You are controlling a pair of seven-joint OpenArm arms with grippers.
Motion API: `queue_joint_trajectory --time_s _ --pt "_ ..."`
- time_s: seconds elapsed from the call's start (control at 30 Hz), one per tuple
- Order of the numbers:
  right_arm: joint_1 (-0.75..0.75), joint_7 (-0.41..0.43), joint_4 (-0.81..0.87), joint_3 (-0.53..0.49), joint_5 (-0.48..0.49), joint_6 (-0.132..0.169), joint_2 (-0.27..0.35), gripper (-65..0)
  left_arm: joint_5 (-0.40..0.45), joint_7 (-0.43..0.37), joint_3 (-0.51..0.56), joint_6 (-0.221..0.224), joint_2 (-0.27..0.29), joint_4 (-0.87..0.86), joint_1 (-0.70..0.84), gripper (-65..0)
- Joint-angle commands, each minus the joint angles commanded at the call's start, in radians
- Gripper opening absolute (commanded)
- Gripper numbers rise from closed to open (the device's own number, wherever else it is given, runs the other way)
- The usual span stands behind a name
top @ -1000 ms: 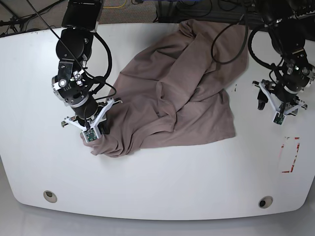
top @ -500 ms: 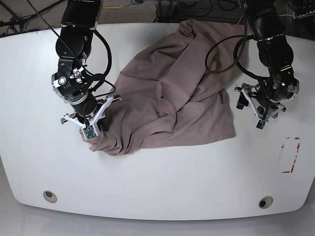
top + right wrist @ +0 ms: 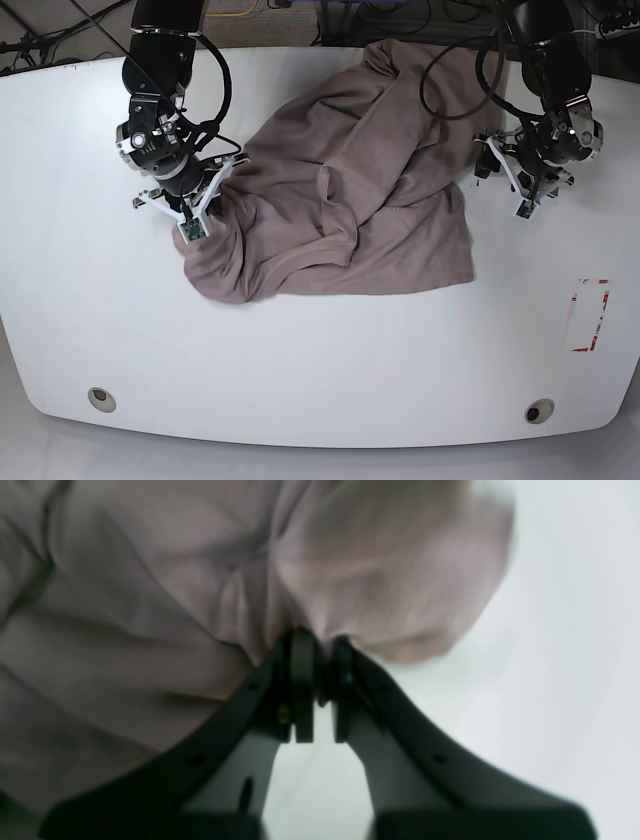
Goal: Fold the T-shirt properly
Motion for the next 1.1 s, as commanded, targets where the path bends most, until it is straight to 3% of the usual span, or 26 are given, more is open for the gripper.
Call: queue_joint_trajectory --time_s 0.47,0.73,0.93,1.1 --pt "0.005 -0.005 0.043 0.0 0.002 0.0 -0.002 -61.2 0.0 0.002 0.0 -0.003 -0.003 0.048 -0.005 -24.7" --pt "0.015 -0.008 0.069 0.0 0.002 0.0 0.002 -61.2 0.0 0.078 0.002 -0.003 -0.003 0.121 -0.032 -24.7" --pt "0.014 -0.008 0.071 -0.003 0.002 0.0 0.0 -61.2 0.002 0.091 0.002 -0.005 -0.003 0.117 -0.077 -24.3" --pt "0.014 -0.008 0.068 -0.002 0.002 0.002 0.0 -61.2 0.0 0.091 0.002 -0.005 0.0 0.114 -0.107 -15.6"
